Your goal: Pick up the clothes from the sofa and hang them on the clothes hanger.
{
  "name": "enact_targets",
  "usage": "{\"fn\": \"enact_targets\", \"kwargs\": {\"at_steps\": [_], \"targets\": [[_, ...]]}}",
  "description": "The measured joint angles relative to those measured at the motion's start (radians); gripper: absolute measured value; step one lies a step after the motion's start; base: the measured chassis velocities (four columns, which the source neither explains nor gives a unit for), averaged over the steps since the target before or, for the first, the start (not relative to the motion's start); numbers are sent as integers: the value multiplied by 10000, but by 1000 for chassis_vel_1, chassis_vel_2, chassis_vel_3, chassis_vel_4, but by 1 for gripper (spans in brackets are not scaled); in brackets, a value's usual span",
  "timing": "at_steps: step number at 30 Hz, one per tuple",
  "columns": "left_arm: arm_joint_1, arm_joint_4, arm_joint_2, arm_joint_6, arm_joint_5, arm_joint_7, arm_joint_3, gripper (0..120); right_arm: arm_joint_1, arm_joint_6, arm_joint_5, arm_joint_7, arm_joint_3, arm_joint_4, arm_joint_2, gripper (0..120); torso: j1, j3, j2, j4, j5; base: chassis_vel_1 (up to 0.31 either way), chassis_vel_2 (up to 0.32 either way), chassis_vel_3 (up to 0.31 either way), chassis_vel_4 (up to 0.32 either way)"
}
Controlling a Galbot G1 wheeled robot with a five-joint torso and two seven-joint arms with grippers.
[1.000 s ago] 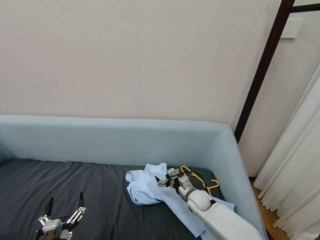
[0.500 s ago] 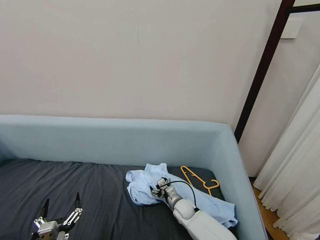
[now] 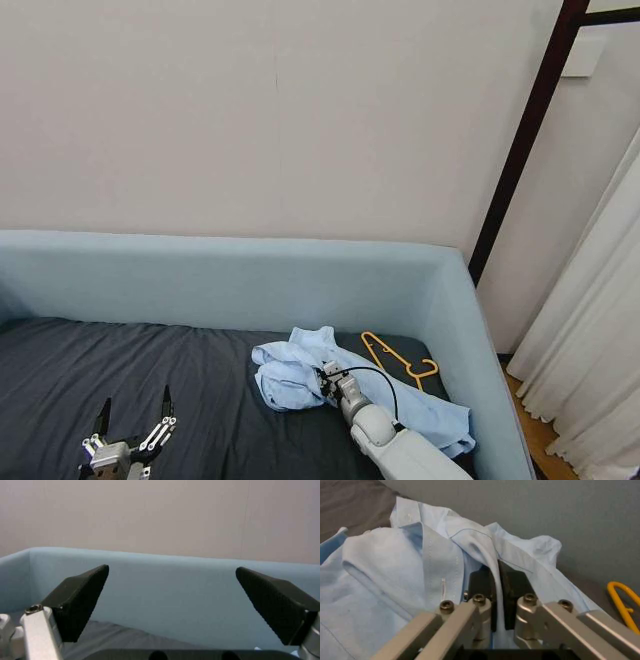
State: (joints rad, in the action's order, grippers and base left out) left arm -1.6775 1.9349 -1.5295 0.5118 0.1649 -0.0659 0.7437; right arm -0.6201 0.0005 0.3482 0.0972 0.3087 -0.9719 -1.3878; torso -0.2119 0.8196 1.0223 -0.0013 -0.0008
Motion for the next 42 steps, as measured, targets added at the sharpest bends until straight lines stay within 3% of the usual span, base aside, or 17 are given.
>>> {"fn": "enact_targets", "kwargs": {"at_steps": [2, 8, 16, 20, 24, 26, 31, 42], "targets": [[0, -10, 24, 10, 9, 0, 3, 100, -2, 32, 3, 0, -1, -5, 1, 0, 1, 0, 0, 0, 0, 0, 0, 0, 0], [10, -105, 139, 76, 73, -4, 12, 100, -2, 329, 79, 10, -186, 31, -6, 0, 1, 0, 0, 0, 0, 0, 0, 0, 0], [72, -161, 228, 104, 136, -14, -53, 100, 175, 1670, 1746, -523, -317, -595, 487, 0, 1, 1, 0, 0, 0, 0, 0, 0, 0], [128, -187, 270, 140, 186, -17, -140, 100, 212, 1775, 3749, -749, -285, -2661, 1525, 0, 0, 0, 0, -3, 0, 0, 0, 0, 0], [164, -195, 287, 150, 195, -17, -187, 100, 269, 1657, 4333, -618, -263, -3529, 1927, 0, 1, 1, 0, -1, 1, 0, 0, 0, 0], [212, -195, 298, 152, 203, -19, -263, 100, 560, 1566, 4958, -416, -215, -4459, 2358, 0, 1, 0, 0, -1, 0, 0, 0, 0, 0], [250, -186, 300, 153, 215, -21, -333, 100, 1431, 1525, 5782, -233, 6, -5170, 2742, 0, 1, 1, 1, -1, 0, 0, 0, 0, 0], [238, -90, 376, 195, 411, -29, -241, 100, 4230, 1490, 6506, 401, 835, -4989, 2644, 0, -1, 2, 1, 1, 0, 0, 0, 0, 0]]}}
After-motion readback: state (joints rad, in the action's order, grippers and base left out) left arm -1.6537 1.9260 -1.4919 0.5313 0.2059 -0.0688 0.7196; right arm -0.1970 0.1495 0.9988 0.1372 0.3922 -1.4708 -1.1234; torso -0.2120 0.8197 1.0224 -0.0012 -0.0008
